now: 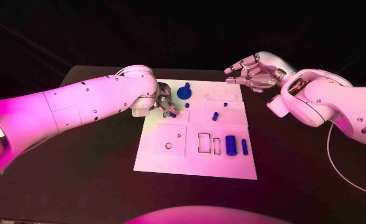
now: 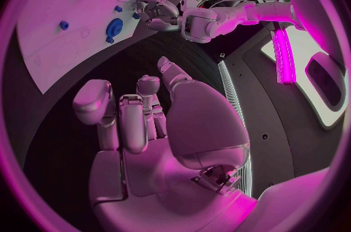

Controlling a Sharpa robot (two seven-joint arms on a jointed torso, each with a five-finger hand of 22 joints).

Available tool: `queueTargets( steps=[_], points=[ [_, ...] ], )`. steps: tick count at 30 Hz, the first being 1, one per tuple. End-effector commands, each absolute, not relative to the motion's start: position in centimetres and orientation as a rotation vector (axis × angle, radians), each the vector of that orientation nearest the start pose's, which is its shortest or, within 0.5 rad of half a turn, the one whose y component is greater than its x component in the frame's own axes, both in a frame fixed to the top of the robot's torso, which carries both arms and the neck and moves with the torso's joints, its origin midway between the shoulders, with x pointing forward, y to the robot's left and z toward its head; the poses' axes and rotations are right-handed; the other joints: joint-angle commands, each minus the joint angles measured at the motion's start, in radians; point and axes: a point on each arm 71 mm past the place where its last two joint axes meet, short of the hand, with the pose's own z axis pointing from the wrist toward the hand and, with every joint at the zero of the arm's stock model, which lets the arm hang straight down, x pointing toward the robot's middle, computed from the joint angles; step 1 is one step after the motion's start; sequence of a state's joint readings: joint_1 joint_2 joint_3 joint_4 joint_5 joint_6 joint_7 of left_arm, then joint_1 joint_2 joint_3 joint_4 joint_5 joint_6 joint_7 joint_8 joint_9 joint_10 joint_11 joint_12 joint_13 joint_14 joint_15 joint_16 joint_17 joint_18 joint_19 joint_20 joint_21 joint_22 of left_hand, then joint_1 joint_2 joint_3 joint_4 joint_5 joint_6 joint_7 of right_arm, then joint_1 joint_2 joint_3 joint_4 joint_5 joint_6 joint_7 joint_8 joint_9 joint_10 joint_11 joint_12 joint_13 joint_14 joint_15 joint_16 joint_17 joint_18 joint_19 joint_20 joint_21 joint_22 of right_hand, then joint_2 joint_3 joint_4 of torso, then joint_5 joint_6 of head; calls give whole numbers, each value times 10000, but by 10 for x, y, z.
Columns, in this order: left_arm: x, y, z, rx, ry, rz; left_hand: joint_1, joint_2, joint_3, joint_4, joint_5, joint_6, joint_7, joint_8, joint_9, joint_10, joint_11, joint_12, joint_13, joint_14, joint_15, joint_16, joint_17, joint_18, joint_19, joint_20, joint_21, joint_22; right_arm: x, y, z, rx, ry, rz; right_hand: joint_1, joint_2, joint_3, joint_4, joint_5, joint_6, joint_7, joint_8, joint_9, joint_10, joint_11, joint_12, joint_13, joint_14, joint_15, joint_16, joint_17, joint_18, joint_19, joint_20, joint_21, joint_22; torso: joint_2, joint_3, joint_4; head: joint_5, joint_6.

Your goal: Assemble the parts on the task board

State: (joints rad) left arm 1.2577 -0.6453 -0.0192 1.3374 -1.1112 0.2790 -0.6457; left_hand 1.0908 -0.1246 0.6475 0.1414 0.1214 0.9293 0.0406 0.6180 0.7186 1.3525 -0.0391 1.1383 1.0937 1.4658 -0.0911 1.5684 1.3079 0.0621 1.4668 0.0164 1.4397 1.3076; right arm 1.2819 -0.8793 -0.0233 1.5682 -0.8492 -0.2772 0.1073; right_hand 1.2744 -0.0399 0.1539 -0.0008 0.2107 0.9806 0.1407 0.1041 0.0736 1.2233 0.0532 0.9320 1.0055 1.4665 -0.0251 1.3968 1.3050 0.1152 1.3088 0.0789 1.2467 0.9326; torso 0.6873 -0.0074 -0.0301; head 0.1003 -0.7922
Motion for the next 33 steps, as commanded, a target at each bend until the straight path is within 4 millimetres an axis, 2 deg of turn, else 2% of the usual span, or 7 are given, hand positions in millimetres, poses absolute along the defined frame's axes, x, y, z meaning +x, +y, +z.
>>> queueTargets(
  steps=[1,3,10,26,33],
  points=[
    [514,175,-213,-838,24046,-2332,-163,5,140,-294,5,249,-175,33,0,52,-50,62,1,1050,-64,24,2629,-209,310,-20,60,811,489,-199,-134,2441,16468,11347,-29,90,-51,60,501,6,16,57,-22,-44,-19,-48,-27,478,-13,-65,-13,34,-59,-15,-68,-19,-1,3,1,-5,-4],
    [515,175,-213,-891,24001,-2338,-319,14,9,-213,3,329,-187,19,-19,85,-59,69,2,1050,-65,24,2629,-218,327,-22,88,855,488,-199,-134,2388,16398,11376,-29,87,-49,77,734,3,14,71,-24,-44,-22,-37,-36,485,-15,-67,-5,34,-53,-17,-81,-30,1,11,-7,-5,2],
    [516,174,-213,-973,23937,-2331,-616,92,-239,-49,11,461,-210,-47,-76,147,-77,80,5,1050,-78,24,2629,-232,354,-34,129,926,488,-198,-132,2336,16208,11446,-19,81,-44,80,838,-3,13,79,-26,-54,-24,-43,-54,487,-17,-75,-10,33,-47,-19,-86,-32,4,0,-2,-24,5],
    [517,172,-214,-967,23937,-2329,-1149,130,-961,284,-11,722,-253,-123,-146,312,-111,228,146,1050,-102,24,2629,-231,359,-56,124,947,488,-199,-132,2360,16195,11447,-16,78,-43,79,858,-5,13,80,-27,-69,-24,-65,-76,484,-17,-89,-28,37,-53,-19,-97,-51,1,-5,13,-61,-24],
    [517,173,-215,-900,24035,-2260,-1419,119,-1558,525,-31,862,-271,-128,-158,354,-124,219,117,1050,-106,24,2629,-235,365,-62,128,974,488,-198,-132,2301,16165,11537,-22,60,-51,82,876,-15,17,78,-29,-90,-21,-93,-102,479,-16,-105,-49,45,-72,-19,-124,-98,-3,-6,9,-52,-31]
  ],
)
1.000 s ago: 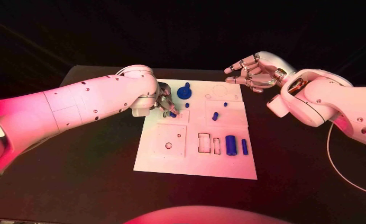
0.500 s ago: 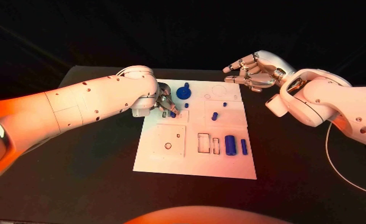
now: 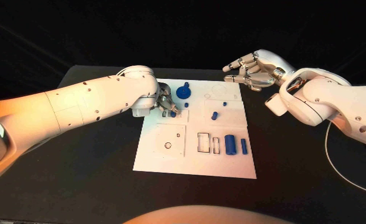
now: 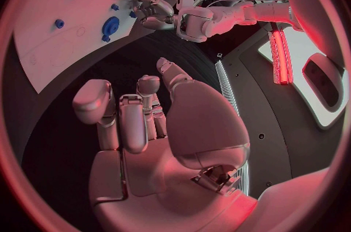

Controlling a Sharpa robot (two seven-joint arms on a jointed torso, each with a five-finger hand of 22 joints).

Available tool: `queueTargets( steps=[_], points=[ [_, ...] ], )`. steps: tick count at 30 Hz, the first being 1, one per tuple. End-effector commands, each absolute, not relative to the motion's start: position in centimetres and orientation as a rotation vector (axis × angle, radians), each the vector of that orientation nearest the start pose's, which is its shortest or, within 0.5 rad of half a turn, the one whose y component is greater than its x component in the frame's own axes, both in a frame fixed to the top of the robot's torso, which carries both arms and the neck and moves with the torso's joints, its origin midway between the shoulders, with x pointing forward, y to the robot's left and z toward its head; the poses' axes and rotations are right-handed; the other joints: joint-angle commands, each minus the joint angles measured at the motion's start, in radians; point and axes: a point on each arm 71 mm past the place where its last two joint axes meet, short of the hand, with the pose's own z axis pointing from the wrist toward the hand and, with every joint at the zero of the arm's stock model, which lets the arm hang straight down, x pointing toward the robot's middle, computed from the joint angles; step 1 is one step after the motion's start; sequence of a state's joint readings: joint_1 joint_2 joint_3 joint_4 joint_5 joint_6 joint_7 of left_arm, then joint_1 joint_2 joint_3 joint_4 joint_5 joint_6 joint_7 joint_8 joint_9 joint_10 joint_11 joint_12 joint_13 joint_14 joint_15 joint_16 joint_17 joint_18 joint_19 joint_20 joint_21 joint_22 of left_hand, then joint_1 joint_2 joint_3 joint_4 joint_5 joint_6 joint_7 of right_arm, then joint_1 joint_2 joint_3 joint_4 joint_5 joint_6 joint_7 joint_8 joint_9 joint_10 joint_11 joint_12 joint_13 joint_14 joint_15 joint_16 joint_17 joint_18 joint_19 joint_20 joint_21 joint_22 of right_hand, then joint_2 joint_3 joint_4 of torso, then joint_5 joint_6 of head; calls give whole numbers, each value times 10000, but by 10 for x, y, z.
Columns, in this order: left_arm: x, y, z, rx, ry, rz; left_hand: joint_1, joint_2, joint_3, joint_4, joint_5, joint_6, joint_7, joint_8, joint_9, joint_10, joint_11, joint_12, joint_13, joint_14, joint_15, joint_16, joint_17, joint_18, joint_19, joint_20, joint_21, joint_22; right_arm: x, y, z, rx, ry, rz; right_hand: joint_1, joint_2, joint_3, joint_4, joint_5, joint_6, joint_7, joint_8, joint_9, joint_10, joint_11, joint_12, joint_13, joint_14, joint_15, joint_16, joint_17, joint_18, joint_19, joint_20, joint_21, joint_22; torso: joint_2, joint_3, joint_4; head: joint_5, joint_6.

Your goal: Assemble the parts on the task board

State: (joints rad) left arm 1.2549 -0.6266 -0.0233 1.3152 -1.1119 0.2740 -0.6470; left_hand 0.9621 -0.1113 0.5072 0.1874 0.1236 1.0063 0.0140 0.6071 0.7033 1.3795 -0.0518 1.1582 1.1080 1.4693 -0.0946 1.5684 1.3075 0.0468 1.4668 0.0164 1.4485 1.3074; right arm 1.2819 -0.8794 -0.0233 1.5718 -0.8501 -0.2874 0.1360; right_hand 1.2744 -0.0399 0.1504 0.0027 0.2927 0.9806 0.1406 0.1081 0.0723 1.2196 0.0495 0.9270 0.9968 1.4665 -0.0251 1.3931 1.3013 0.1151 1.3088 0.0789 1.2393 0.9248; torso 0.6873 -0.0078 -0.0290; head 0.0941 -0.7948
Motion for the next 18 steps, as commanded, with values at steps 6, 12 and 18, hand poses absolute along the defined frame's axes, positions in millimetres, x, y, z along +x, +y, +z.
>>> queueTargets(
  steps=[6,12,18],
  points=[
    [517,174,-214,-973,23982,-2259,-410,-159,-1070,378,-72,149,-29,-27,-3,110,-11,22,-35,1015,-85,24,2633,-89,377,-74,55,1018,488,-198,-132,2308,16158,11548,-24,54,-19,46,60,-21,19,37,-17,-67,16,-61,-31,476,-15,-78,-23,49,-82,-19,-63,-43,1,-6,1,11,-8],
    [516,179,-211,-1226,23730,-2360,-387,-94,-1963,678,-75,176,-53,-41,1,135,-35,39,-27,1015,-109,24,2633,-94,390,-99,67,1057,489,-198,-132,2323,16165,11538,-28,46,-23,49,63,-29,20,34,-19,-78,19,-72,-42,473,-14,-87,-35,52,-90,-18,-75,-64,-4,-8,-1,8,14],
    [517,183,-197,-1595,23364,-2745,-235,-84,-2657,887,-69,15,-20,-68,25,-67,-15,-278,-389,1015,-115,24,2633,-41,298,-113,-111,844,490,-199,-134,2390,16191,11530,-90,24,-71,99,-58,-57,27,37,-23,-90,31,-66,-54,472,-4,-91,-26,53,-100,-12,-100,-88,-14,-12,12,18,-5]
  ],
)
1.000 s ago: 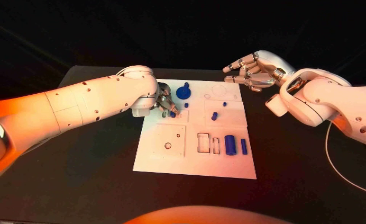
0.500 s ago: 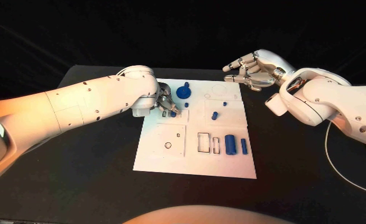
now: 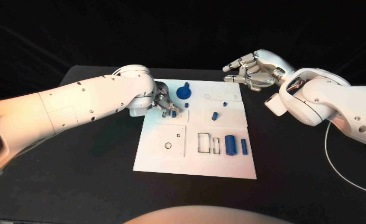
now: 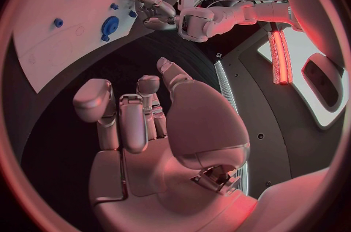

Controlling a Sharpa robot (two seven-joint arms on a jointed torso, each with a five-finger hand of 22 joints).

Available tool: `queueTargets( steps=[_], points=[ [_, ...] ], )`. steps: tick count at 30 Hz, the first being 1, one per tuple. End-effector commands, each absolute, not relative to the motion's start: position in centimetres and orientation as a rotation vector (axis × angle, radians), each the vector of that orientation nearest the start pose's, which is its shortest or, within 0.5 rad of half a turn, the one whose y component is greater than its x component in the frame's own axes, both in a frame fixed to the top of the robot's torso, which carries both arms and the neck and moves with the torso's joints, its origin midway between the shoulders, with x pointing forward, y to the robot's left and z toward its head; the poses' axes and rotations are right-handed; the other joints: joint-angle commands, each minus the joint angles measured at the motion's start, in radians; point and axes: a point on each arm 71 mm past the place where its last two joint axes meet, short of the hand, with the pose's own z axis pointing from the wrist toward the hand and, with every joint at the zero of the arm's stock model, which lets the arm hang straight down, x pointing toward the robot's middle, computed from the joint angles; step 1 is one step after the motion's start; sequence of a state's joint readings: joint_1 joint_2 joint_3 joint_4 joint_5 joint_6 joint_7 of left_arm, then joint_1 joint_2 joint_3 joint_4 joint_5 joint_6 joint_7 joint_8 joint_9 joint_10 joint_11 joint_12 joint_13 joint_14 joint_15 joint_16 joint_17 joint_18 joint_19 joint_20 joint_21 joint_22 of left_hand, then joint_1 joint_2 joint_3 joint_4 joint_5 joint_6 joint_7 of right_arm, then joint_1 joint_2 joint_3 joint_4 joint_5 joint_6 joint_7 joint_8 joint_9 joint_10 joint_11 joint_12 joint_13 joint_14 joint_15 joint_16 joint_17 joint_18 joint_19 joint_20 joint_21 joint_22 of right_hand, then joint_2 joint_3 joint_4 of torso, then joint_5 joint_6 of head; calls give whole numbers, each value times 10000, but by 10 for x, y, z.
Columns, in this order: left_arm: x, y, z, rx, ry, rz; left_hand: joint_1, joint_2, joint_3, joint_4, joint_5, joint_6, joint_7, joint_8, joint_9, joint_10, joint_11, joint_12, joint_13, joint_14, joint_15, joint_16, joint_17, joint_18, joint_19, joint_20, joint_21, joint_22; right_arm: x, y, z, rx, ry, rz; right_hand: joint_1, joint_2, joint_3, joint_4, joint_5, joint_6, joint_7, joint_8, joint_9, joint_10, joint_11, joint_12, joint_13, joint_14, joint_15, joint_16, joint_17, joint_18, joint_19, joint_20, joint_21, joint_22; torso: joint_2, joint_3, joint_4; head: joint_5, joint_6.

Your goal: Assemble the parts on the task board

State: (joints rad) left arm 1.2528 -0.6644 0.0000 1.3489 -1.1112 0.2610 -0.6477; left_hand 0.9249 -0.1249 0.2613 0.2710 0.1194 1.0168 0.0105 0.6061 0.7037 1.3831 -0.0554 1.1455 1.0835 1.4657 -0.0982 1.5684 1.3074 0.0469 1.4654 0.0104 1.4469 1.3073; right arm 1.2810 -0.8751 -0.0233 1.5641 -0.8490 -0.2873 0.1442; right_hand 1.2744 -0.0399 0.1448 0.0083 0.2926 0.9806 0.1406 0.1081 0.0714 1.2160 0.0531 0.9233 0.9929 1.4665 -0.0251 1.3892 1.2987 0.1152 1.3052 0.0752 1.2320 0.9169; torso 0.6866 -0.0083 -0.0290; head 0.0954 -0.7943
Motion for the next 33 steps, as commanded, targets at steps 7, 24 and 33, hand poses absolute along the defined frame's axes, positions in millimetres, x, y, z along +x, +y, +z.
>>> queueTargets(
  steps=[7,24,33],
  points=[
    [525,191,-164,-1781,22947,-3052,471,141,-959,166,1,-586,190,-291,-76,-770,158,-1105,-1224,1051,-5,24,2634,54,116,4,-455,426,491,-200,-136,2463,16227,11507,-97,20,-24,51,-80,-61,27,38,-14,-56,-5,-29,-19,471,-3,-55,-3,54,-66,26,-34,-18,2,9,0,45,53],
    [578,212,-140,-1668,23169,-1201,1466,892,-1582,175,47,-1165,607,-1034,-798,-1639,534,-1924,-2371,1051,335,24,2634,208,-194,325,-1053,-198,492,-198,-140,2504,16250,11527,-101,26,-27,59,-95,-63,27,41,-14,-56,-5,-25,-20,472,-2,-53,3,54,-66,27,-36,-18,19,-5,-19,117,184],
    [588,215,-155,-1736,23392,-693,1408,992,-1715,205,31,-1055,581,-990,-841,-1591,516,-1824,-2324,1051,324,24,2634,196,-160,325,-1009,-133,491,-199,-140,2510,16258,11523,-99,33,-25,61,-98,-63,26,43,-14,-52,-5,-17,-14,472,-2,-53,4,54,-65,28,-37,-18,27,-11,-8,115,170]
  ],
)
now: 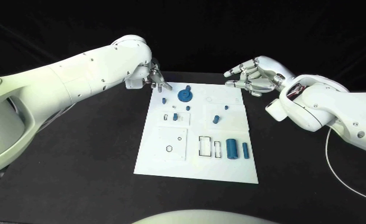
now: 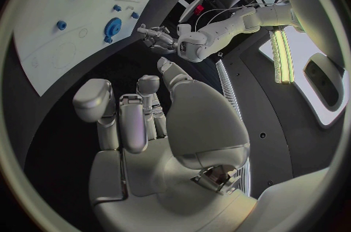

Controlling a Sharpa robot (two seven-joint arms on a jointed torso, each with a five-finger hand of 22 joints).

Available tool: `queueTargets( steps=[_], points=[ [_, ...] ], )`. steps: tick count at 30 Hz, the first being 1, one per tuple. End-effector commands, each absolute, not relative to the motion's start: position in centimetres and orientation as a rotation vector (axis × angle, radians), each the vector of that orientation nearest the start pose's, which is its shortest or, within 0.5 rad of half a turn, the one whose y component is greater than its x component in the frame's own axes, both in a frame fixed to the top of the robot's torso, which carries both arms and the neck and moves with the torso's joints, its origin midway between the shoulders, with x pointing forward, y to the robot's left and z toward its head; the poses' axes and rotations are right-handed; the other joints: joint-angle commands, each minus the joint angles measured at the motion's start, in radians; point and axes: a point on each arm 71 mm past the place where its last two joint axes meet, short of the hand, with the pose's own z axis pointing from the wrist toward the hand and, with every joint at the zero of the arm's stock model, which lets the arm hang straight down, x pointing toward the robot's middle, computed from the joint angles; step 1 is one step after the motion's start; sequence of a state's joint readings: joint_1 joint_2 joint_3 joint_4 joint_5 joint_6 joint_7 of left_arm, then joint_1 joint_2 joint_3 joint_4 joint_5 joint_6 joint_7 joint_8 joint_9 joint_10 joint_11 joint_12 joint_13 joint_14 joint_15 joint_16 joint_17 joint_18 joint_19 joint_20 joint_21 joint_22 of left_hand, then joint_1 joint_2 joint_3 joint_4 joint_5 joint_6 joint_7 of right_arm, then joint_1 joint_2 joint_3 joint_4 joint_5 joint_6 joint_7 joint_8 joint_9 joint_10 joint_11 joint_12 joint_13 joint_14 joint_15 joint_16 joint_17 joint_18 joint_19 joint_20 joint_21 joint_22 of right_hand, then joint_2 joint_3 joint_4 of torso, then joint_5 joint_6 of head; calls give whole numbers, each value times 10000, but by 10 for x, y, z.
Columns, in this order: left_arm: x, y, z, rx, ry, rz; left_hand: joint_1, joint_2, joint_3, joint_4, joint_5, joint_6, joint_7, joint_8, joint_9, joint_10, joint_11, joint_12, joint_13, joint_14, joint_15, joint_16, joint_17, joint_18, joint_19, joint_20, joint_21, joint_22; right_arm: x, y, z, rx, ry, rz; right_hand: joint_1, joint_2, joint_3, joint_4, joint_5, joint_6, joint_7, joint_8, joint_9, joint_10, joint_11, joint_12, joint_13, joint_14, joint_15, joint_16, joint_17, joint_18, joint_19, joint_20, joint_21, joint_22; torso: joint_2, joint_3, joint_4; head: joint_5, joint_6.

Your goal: Assemble the parts on the task board

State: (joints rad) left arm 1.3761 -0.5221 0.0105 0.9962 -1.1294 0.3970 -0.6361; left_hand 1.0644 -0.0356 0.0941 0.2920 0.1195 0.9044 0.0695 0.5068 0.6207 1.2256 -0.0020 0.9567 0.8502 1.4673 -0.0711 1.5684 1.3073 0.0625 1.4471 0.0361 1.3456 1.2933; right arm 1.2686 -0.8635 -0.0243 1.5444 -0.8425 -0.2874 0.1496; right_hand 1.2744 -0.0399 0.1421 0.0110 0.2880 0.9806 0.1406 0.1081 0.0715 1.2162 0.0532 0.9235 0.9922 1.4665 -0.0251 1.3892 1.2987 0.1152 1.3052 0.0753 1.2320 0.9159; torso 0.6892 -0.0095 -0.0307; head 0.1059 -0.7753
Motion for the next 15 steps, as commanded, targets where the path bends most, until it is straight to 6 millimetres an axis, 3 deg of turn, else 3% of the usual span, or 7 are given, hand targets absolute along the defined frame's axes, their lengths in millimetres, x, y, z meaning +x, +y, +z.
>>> queueTargets(
  steps=[1,8,15],
  points=[
    [589,216,-157,-1754,23424,-660,12,102,-48,-5,32,71,-10,5,-13,-15,-19,66,10,1035,53,24,2635,41,22,68,3,7,491,-199,-140,2510,16263,11522,-99,33,2,34,-52,-63,26,43,-15,-54,-6,-18,-7,472,-2,-53,3,54,-66,27,-37,-8,-3,2,6,4,-26],
    [593,216,-163,-1765,23681,-571,29,130,-81,-17,35,116,-24,28,-22,6,-30,104,31,1035,46,24,2635,33,41,65,32,45,491,-197,-140,2477,16306,11564,-96,37,4,34,-51,-63,26,44,-15,-55,-7,-20,-9,471,-2,-55,1,54,-65,27,-37,-8,-6,15,-11,30,-72],
    [592,215,-167,-1747,24003,-636,77,191,-106,-29,45,155,-40,48,-39,18,-43,131,35,1035,36,24,2635,30,50,58,43,64,491,-197,-141,2461,16342,11581,-91,46,7,36,-49,-63,25,46,-14,-59,-8,-24,-15,470,-3,-61,-6,55,-68,28,-42,-16,-9,16,12,19,-93]
  ],
)
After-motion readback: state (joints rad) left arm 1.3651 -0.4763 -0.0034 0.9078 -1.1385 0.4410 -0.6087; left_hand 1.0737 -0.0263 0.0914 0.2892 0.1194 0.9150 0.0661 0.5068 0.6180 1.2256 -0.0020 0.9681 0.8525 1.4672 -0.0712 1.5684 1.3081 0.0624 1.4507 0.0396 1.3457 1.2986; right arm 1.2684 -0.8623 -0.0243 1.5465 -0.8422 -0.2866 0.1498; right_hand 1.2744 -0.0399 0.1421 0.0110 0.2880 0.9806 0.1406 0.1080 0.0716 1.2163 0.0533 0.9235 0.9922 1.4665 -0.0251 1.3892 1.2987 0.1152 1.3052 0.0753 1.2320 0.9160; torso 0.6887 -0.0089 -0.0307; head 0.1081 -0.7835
